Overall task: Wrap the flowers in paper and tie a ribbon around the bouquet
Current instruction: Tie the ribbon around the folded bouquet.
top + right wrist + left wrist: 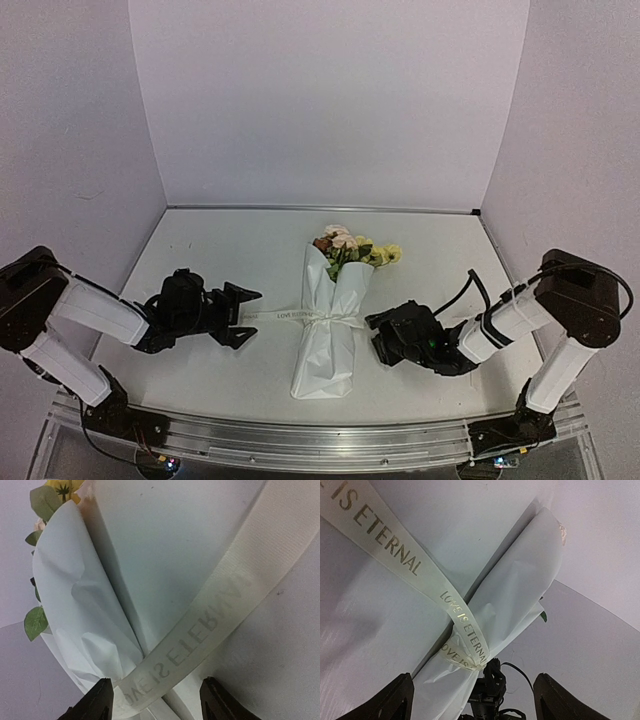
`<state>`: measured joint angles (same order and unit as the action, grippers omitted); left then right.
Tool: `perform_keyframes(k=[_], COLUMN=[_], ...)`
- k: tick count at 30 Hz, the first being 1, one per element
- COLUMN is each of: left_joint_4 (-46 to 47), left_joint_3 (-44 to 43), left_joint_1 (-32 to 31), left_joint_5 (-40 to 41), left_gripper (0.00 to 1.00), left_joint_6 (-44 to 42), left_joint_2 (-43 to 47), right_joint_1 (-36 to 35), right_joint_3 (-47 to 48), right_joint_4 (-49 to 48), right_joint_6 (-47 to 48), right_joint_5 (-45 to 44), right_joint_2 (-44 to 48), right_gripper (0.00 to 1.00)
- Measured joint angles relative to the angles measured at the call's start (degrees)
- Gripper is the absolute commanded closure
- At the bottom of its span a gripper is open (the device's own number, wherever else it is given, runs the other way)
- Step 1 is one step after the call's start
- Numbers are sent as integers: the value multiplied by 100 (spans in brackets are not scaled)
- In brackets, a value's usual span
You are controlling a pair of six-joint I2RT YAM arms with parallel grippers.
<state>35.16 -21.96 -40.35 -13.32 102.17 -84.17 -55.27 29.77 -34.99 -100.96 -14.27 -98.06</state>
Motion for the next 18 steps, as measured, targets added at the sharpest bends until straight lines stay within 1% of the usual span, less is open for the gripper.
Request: perform_keyframes(k=[5, 7, 11, 14, 18], left_joint_4=[343, 547, 887, 960, 1111], left_joint_3=[-238, -356, -696, -898, -1119], left_joint_1=[-295, -370, -423, -435, -452], left_joint_5=[6, 2, -16, -16, -20], left_gripper=[19, 21, 22, 23, 26], left_joint_6=[317, 430, 605, 684, 795], left_joint_2=[-612, -913, -1567, -1815, -2051], right_joint_1=[34, 56, 127, 192, 258], right_joint_3=[-95, -95, -90, -28, 317], right_joint_4=[-226, -292, -343, -322, 3], right_joint_6=[84, 204, 526, 808, 1349], right_joint_5=[-115, -111, -15, 143, 429], right_joint_2=[-13, -13, -13, -12, 8], right_gripper=[72, 77, 87, 94, 99])
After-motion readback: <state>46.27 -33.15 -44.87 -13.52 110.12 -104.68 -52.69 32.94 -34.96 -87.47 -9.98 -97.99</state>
